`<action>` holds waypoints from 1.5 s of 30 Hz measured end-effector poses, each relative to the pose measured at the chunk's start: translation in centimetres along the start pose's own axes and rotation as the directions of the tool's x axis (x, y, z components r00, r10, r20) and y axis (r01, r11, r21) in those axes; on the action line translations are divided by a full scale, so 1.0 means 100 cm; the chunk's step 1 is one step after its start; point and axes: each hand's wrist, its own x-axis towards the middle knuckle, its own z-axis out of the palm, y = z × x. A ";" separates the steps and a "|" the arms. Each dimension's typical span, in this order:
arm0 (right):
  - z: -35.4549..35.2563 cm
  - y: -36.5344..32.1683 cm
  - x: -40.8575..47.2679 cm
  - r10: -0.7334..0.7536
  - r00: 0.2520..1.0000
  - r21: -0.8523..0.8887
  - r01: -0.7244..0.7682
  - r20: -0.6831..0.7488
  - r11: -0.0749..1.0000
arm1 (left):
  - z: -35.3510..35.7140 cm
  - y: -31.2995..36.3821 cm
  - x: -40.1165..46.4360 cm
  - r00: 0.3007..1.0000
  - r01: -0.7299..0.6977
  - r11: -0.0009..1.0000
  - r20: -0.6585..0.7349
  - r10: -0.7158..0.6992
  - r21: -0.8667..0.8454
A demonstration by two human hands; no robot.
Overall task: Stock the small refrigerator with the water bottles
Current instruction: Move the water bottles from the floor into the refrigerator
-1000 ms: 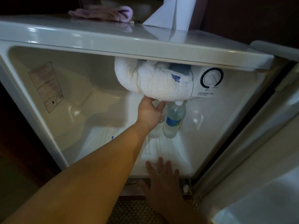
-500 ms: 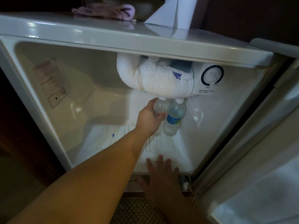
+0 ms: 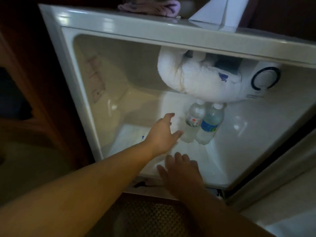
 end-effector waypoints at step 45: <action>0.113 -0.453 -0.101 -0.691 0.652 0.510 0.498 0.312 0.701 | -0.216 -0.347 -0.533 0.877 -0.121 0.378 0.277 -0.392 0.918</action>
